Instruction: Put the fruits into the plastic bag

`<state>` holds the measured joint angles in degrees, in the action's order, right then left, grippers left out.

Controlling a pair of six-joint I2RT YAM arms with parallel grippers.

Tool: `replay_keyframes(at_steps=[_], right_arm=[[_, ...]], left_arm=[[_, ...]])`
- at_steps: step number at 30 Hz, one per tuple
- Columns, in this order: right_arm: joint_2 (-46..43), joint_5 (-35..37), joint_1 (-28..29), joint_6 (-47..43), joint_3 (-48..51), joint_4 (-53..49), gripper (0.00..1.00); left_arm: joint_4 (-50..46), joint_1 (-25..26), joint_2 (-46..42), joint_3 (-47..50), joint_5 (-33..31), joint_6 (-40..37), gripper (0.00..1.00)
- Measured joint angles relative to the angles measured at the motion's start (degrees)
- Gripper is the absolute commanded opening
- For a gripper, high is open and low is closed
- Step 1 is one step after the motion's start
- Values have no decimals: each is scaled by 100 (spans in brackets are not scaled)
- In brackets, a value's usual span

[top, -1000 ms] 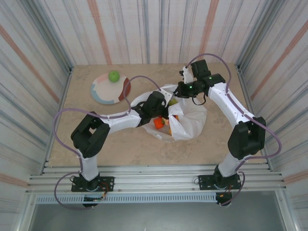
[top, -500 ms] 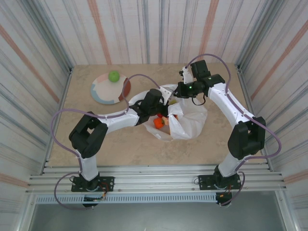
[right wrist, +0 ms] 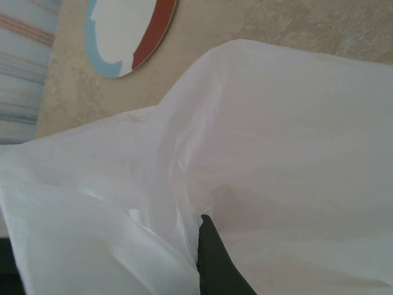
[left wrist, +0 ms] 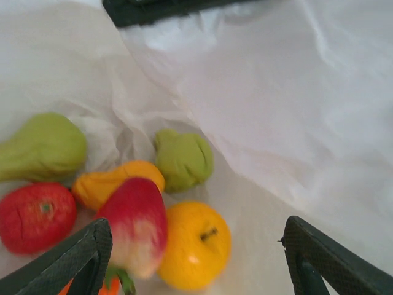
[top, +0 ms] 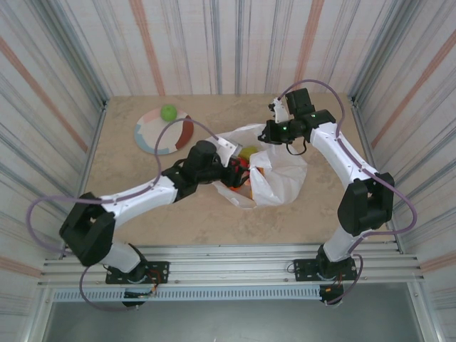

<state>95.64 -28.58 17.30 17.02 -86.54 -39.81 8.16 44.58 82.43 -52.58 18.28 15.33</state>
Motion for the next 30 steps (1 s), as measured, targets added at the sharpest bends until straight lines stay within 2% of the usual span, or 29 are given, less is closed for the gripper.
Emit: replay_keyframes(at_steps=[6,18,22,30], right_arm=[[4,-39,-9,55,31,125,0],[116,-144,-9,96,31,229,0],[116,-146,-9,98,31,234,0],[96,-144,-2,166,177,348,0]], left_arm=[[-463,4,-1005,752,468,-17,77],[-1532,-28,-2282,732,1237,-785,83],[-1565,-345,-2820,518,898,-710,85],[-1543,-1746,-2927,94,-203,-170,88]])
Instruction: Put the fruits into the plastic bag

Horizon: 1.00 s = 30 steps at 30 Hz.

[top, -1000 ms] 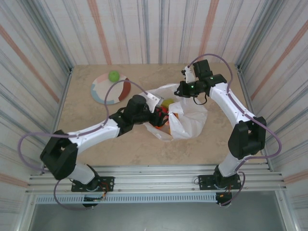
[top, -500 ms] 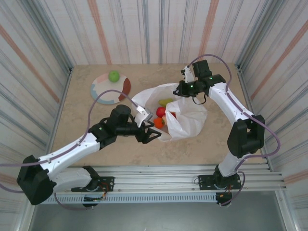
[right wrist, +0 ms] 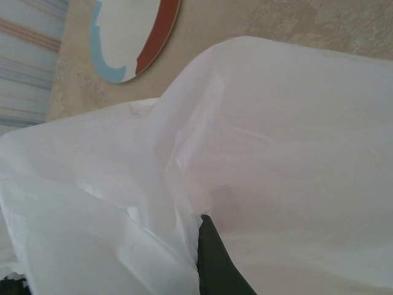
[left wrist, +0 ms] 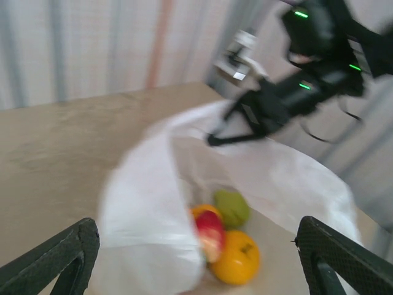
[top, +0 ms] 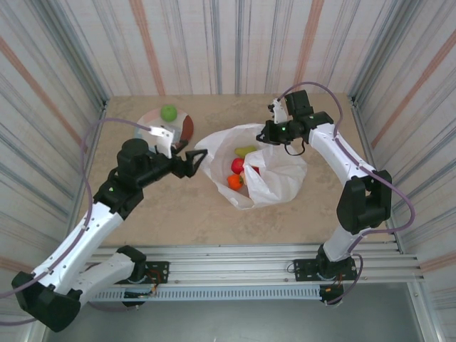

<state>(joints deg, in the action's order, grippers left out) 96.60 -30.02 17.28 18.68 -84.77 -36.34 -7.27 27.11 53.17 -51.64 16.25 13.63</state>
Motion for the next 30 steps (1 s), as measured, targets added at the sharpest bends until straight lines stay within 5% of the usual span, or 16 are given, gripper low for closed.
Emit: replay_keyframes(at_steps=[14,30], right_arm=[[-256,2,37,33,42,35,0],[-267,24,48,33,42,31,0]], left_arm=[[-192,-949,1622,-763,-1637,166,91],[-428,-1519,4597,-2267,-1937,-363,98]])
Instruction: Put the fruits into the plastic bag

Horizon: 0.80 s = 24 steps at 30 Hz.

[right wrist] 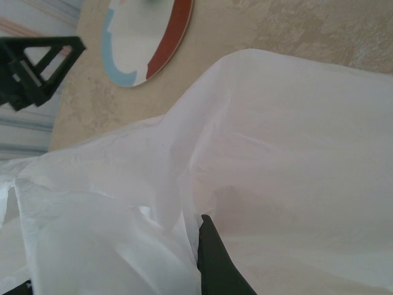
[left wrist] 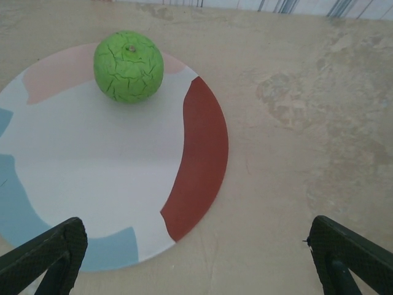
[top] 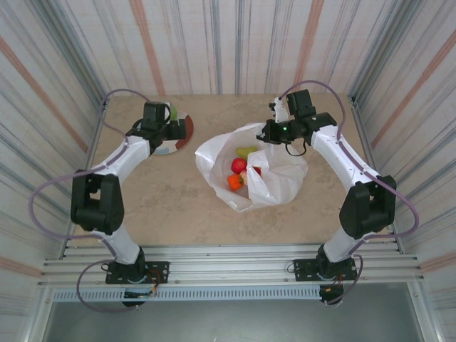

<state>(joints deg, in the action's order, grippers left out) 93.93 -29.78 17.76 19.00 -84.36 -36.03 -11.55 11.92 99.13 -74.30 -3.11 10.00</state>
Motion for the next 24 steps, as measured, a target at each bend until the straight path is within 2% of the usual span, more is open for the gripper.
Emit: replay_keyframes(at_steps=[14,24], right_arm=[[0,20,7,0,-17,-59,0],[76,17,28,-2,-17,-59,0]], left_arm=[[-717,-444,2177,-2275,-160,-535,98],[-1375,-562,3624,-4035,-245,-820,98]])
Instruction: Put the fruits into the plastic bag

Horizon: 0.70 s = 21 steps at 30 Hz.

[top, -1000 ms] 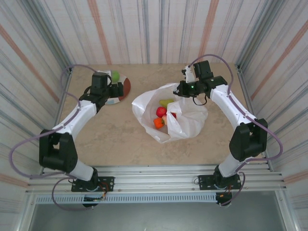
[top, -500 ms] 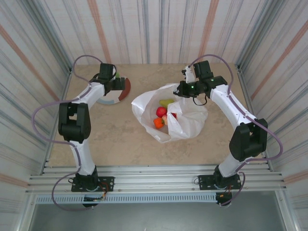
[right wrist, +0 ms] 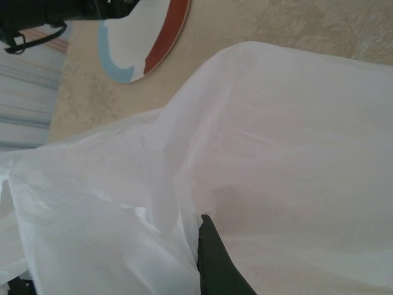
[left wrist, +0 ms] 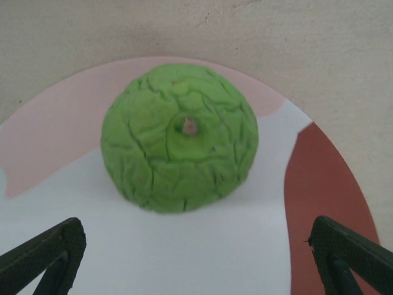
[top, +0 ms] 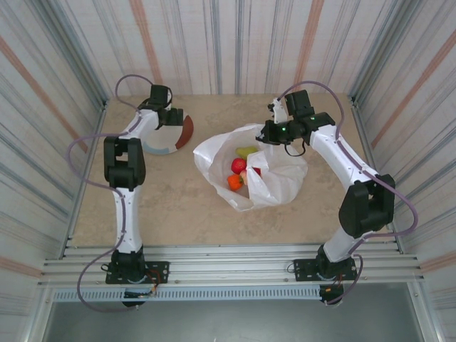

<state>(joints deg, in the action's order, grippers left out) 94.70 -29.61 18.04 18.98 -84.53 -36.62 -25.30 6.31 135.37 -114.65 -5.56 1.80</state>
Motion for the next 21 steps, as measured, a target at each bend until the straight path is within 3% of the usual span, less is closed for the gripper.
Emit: replay_keyframes(at_steps=[13,21], right_arm=[[186,0,-2,0,-28,15,0],[240,-2,-2,0,-87,20,0]], left_arm=[[-638,-26,1051,-1663,-157,-612,97],[-651,-26,1515,-2229,-227,-1067,86]])
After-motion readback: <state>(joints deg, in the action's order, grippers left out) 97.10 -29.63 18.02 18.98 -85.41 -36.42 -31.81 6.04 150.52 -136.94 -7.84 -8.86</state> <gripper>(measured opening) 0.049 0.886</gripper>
